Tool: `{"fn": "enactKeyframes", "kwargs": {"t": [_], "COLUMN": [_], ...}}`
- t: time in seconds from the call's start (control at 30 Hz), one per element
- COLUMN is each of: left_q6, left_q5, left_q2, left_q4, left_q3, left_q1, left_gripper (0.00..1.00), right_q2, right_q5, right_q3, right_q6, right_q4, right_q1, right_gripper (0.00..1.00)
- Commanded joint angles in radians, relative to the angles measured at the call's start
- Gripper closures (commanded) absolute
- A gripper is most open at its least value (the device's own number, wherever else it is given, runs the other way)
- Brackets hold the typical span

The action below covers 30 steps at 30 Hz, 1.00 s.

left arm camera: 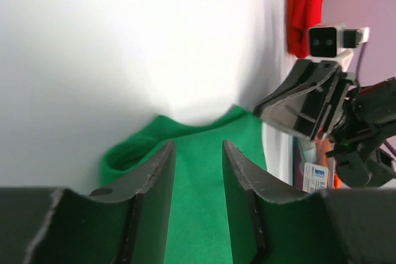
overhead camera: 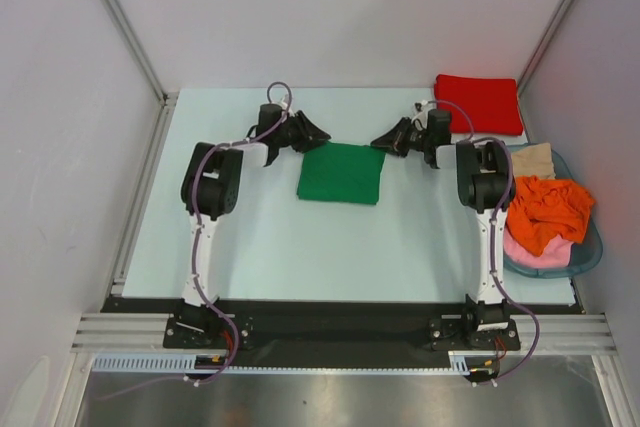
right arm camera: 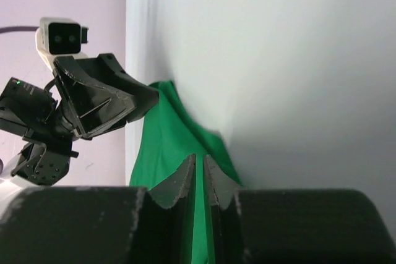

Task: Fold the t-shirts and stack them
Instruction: Fold the tshirt

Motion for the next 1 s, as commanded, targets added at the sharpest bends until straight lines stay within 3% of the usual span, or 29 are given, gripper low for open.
{"fn": "enactKeyframes", "kwargs": {"t": [0.0, 0.1, 0.2, 0.37, 0.47, 0.57, 0.67, 0.77, 0.97], "left_q6": [0.035, 0.083, 0.107, -0.009, -0.028, -0.041, -0.038, 0.003, 0.124], "left_q5": [-0.015, -0.007, -0.015, 0.008, 0.008, 0.019, 0.013, -0.004, -0.101], "left_q2": [-0.022, -0.144, -0.325, -0.507, -0.524, -0.495, -0.437, -0.388, -0.420], "left_q4": [-0.057, -0.092, -0.089, 0.080, 0.143, 0.180, 0.203, 0.145, -0.027], "left_q3": [0.032, -0.032, -0.225, -0.513, -0.596, -0.632, -0.655, -0.633, -0.644], "left_q1": [0.034, 0.039, 0.036, 0.011, -0.021, -0.055, -0.063, -0.058, -0.018], "left_gripper": [0.58, 0.57, 0.57, 0.58, 0.59, 0.60, 0.60, 0.62, 0.62], "right_q2": [0.019, -0.058, -0.200, -0.436, -0.486, -0.464, -0.411, -0.346, -0.332], "right_q5": [0.023, 0.041, 0.087, 0.112, 0.103, 0.077, 0.034, 0.001, -0.008], "right_q3": [0.105, 0.103, 0.043, -0.143, -0.273, -0.339, -0.405, -0.445, -0.558], "right_q6": [-0.054, -0.122, -0.200, -0.186, -0.136, -0.100, -0.009, 0.042, 0.000], "right_q4": [-0.082, -0.226, -0.347, -0.335, -0.227, -0.170, -0.004, 0.100, 0.116], "right_q1": [-0.031, -0.030, -0.005, 0.065, 0.133, 0.194, 0.226, 0.219, 0.139], "right_gripper": [0.86, 0.86, 0.85, 0.80, 0.79, 0.80, 0.80, 0.81, 0.82]}}
